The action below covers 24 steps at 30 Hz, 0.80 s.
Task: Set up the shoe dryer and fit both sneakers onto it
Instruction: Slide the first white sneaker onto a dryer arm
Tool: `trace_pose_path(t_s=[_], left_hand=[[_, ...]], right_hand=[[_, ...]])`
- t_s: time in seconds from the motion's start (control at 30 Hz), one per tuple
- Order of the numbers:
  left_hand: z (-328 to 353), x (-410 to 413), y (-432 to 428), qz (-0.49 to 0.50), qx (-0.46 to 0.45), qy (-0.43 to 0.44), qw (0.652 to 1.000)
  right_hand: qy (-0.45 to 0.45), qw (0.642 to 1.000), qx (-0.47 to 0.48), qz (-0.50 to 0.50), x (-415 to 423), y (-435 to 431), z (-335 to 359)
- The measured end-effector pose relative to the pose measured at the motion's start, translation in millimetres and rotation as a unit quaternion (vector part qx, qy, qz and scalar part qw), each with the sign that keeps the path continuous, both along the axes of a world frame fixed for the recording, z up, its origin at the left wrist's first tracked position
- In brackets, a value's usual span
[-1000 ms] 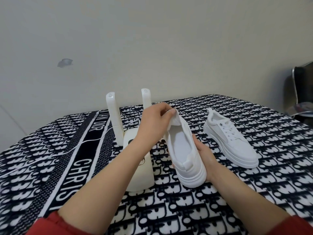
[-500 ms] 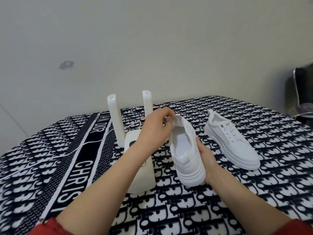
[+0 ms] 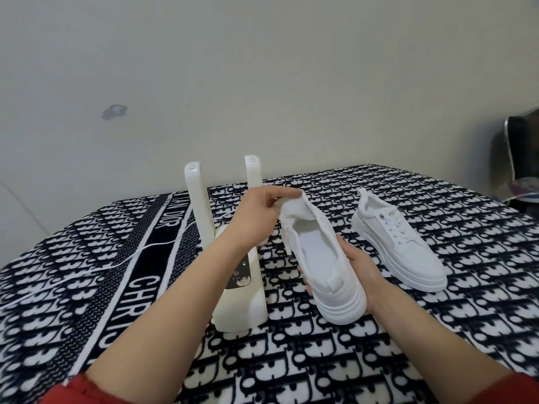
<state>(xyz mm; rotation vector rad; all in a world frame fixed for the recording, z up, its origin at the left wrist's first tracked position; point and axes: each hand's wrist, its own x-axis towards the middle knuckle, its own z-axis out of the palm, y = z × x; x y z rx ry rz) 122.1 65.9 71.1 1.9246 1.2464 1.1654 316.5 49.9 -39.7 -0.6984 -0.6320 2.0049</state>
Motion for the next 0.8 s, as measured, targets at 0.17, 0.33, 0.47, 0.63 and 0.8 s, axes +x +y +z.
trace_pose_path(t_s=[0.17,0.33,0.47,0.63,0.8], left_hand=[[3.4,1.1,-0.8,0.006,-0.04,-0.026,0.999],[6.7,-2.0,-1.4,0.006,-0.007,-0.022,1.0],[12.5,-4.1,-1.9,0.02,0.04,0.011,0.999],[14.0,-1.1,-2.9,0.108,0.136,0.084,0.981],[25.4,4.8,-7.3,0.071,-0.03,-0.104,0.992]], right_hand=[[-0.028,0.998,0.043,-0.036,1.4,2.3,-0.3],[-0.049,0.994,0.082,-0.051,3.2,5.4,0.7],[-0.096,0.986,0.11,-0.077,6.0,10.3,3.5],[-0.143,0.965,0.168,-0.139,0.8,10.1,13.1],[-0.169,0.932,0.251,-0.199,-1.1,4.4,26.7]])
